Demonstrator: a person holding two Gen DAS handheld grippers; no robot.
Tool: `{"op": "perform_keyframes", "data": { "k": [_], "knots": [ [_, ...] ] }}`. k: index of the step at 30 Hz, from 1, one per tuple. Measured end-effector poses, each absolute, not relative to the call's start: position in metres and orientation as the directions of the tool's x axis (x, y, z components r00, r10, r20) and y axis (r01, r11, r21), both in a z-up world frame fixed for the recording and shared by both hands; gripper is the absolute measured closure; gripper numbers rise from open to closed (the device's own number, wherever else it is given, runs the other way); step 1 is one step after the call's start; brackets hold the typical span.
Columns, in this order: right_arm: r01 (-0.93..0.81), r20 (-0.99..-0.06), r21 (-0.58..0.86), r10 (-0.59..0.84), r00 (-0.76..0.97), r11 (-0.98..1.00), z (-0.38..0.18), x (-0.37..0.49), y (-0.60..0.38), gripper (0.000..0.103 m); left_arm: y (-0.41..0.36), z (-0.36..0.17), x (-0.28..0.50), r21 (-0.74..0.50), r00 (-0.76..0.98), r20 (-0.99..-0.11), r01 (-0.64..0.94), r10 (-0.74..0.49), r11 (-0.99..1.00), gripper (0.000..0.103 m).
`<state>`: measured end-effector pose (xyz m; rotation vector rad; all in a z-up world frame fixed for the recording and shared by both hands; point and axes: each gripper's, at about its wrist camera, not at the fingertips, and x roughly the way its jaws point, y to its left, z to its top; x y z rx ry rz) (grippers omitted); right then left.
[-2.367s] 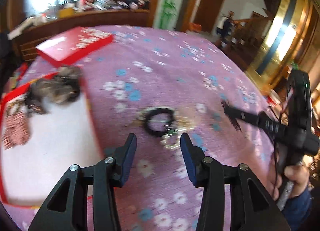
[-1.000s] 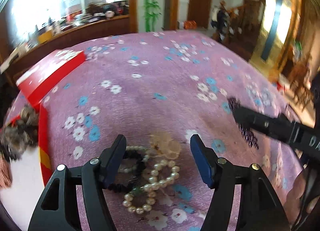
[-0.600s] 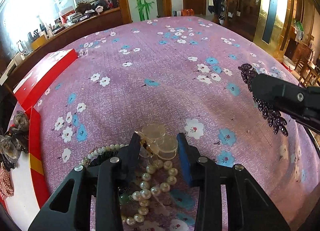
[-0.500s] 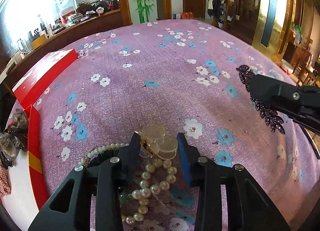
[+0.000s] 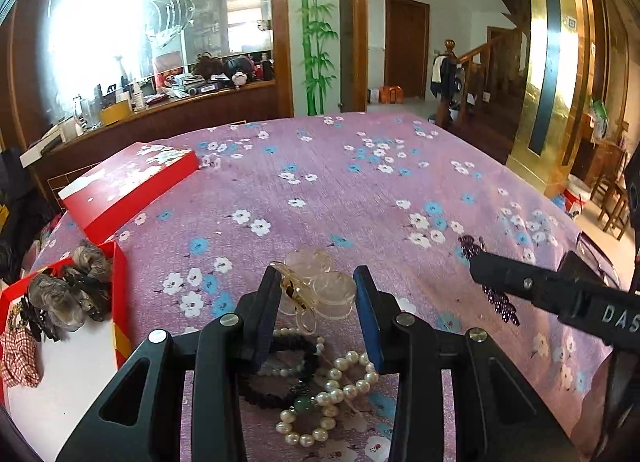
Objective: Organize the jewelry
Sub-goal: 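Lift the clear flower clip with the left gripper while the right holds the beaded clip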
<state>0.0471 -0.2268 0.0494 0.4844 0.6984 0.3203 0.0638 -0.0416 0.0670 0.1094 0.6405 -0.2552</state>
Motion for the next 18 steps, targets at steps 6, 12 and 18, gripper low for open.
{"op": "perform_keyframes", "data": {
  "k": [6, 12, 18],
  "knots": [
    [-0.122, -0.547, 0.488, 0.412, 0.729, 0.864, 0.048, 0.049, -0.222, 0.092, -0.04, 0.07, 0.061, 0.039, 0.789, -0.587, 0.25, -0.181, 0.967, 0.067],
    [-0.124, -0.55, 0.49, 0.416, 0.724, 0.863, 0.045, 0.049, -0.222, 0.092, -0.048, 0.069, 0.056, 0.088, 0.806, -0.569, 0.253, -0.16, 0.963, 0.067],
    [-0.123, -0.56, 0.494, 0.423, 0.713, 0.861, 0.042, 0.052, -0.221, 0.092, -0.047, 0.07, 0.056, 0.096, 0.815, -0.56, 0.242, -0.149, 0.966, 0.067]
  ]
}}
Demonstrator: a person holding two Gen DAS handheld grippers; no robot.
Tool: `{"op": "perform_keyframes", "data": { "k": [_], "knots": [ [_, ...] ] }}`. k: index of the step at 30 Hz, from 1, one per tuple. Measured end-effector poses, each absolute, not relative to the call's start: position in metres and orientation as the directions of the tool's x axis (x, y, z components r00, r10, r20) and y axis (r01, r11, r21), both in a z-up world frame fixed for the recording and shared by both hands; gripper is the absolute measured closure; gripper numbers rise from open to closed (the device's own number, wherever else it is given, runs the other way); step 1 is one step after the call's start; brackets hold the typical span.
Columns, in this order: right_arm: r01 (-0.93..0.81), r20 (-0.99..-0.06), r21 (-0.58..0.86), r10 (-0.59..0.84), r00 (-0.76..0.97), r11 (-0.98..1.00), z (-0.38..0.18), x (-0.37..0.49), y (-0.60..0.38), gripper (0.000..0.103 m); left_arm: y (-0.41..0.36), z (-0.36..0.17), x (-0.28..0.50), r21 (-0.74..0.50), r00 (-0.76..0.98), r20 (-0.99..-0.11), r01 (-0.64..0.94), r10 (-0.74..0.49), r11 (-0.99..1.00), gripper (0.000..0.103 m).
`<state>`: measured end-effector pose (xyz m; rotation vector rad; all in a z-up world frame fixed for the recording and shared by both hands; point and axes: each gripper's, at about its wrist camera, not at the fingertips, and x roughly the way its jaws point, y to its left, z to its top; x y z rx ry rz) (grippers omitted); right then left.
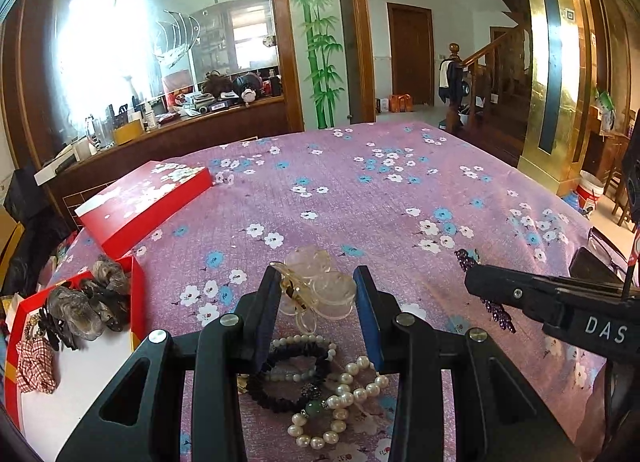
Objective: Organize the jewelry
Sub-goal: 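Lift the clear flower clip with the left gripper while the right holds the beaded clip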
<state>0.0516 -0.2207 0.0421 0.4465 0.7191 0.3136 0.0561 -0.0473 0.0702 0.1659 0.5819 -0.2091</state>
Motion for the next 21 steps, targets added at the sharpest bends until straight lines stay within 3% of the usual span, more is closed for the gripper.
{"op": "perform_keyframes", "data": {
  "k": [21],
  "knots": [
    [-0.14, -0.572, 0.492, 0.44, 0.692, 0.859, 0.0384, 0.0505, -0.2135, 0.092, -0.045, 0.069, 0.0586, 0.084, 0.807, -0.57, 0.242, -0.152, 0.967, 0.067]
  ]
}}
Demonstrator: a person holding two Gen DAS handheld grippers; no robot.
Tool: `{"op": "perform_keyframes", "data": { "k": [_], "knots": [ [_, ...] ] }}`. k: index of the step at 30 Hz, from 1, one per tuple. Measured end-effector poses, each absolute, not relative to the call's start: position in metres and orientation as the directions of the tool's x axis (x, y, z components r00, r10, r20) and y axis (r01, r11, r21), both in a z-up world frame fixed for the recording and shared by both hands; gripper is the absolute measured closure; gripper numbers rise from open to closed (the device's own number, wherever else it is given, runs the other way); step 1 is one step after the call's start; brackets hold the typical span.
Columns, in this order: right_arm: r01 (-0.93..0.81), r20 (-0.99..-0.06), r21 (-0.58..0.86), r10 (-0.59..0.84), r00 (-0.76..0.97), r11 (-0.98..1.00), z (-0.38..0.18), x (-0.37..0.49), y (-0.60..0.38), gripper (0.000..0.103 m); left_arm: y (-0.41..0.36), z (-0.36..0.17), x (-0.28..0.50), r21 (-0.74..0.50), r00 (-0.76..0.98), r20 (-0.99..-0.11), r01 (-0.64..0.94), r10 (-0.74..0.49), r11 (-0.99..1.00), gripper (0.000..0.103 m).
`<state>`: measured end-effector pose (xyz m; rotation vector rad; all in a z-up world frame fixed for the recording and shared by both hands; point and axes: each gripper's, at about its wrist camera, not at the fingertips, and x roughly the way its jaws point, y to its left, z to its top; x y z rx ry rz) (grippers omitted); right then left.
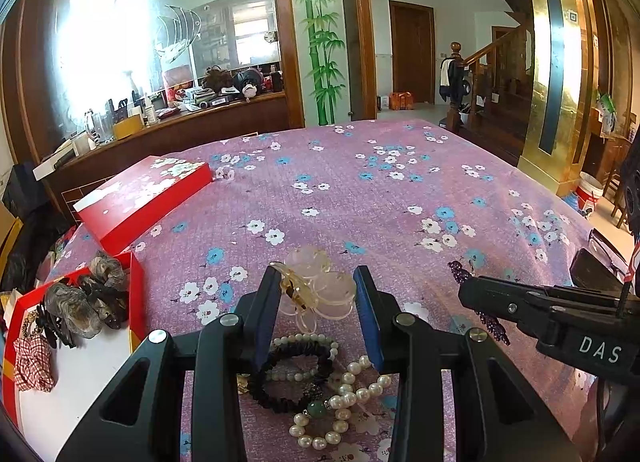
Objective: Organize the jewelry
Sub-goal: 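Lift the clear flower clip with the left gripper while the right holds the beaded clip, then carry the clear flower clip in the left gripper while the right carries the beaded clip to the tray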
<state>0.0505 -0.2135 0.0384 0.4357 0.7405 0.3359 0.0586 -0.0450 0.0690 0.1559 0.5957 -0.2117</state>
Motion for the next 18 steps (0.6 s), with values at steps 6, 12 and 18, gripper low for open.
{"op": "perform_keyframes", "data": {
  "k": [6, 12, 18],
  "knots": [
    [-0.135, -0.574, 0.488, 0.433, 0.695, 0.863, 0.0383, 0.0505, -0.2136, 0.092, -0.0446, 0.0708, 0.0579, 0.083, 0.811, -0.565, 0.241, -0.153, 0.967, 0.067],
    [-0.13, -0.573, 0.472, 0.416, 0.706, 0.872, 0.0401, 0.051, -0.2137, 0.092, -0.0429, 0.0746, 0.0543, 0.078, 0.818, -0.555, 0.234, -0.153, 0.969, 0.067],
    [-0.111, -0.577, 0.432, 0.369, 0.729, 0.895, 0.0434, 0.0483, -0.212, 0.092, -0.0422, 0.0789, 0.0523, 0.073, 0.824, -0.546, 0.228, -0.152, 0.971, 0.067]
  ]
}}
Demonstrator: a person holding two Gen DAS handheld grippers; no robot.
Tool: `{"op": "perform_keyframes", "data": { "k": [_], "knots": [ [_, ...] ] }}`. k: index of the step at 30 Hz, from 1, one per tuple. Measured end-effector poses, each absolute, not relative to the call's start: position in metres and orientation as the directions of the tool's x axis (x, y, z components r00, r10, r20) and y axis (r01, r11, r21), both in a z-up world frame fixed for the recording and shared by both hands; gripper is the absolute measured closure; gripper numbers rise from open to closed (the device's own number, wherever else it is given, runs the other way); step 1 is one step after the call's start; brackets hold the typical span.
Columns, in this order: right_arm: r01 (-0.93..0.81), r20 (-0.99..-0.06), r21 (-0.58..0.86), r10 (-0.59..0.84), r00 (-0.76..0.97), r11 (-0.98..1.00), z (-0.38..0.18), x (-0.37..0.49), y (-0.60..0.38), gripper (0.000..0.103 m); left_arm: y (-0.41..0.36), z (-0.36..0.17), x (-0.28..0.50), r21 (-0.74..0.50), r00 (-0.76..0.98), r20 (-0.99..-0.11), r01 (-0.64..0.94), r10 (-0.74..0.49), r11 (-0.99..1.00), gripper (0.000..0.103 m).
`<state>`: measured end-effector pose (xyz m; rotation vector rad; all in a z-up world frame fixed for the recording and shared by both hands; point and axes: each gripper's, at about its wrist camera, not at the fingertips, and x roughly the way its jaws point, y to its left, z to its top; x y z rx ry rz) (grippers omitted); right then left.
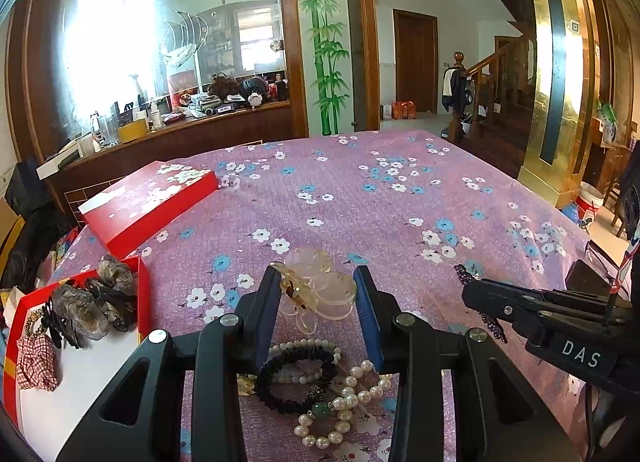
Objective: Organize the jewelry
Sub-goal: 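Carry the clear flower clip in the left gripper while the right carries the beaded clip to the tray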
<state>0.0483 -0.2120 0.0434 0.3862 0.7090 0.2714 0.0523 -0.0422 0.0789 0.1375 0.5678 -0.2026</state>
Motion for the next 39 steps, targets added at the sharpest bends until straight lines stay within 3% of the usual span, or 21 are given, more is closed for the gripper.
{"op": "perform_keyframes", "data": {
  "k": [12, 22, 35, 39],
  "knots": [
    [-0.081, -0.511, 0.491, 0.362, 0.779, 0.867, 0.08, -0.004, -0.227, 0.092, -0.031, 0.092, 0.049, 0.004, 0.821, -0.539, 0.224, -0.187, 0.974, 0.067],
    [-0.209, -0.447, 0.471, 0.436, 0.781, 0.857, 0.12, -0.034, -0.188, 0.091, 0.028, 0.136, 0.005, -0.027, 0.864, -0.484, 0.141, -0.137, 0.99, 0.067],
    [-0.416, -0.541, 0.47, 0.626, 0.562, 0.779, 0.103, 0.001, -0.052, 0.091, 0.178, 0.099, -0.014, -0.067, 0.794, -0.605, -0.111, 0.048, 0.992, 0.067],
    [-0.428, -0.578, 0.484, 0.646, 0.499, 0.764, 0.094, 0.021, -0.014, 0.091, 0.208, 0.086, -0.009, -0.122, 0.775, -0.631, -0.144, 0.035, 0.982, 0.067]
  ]
}}
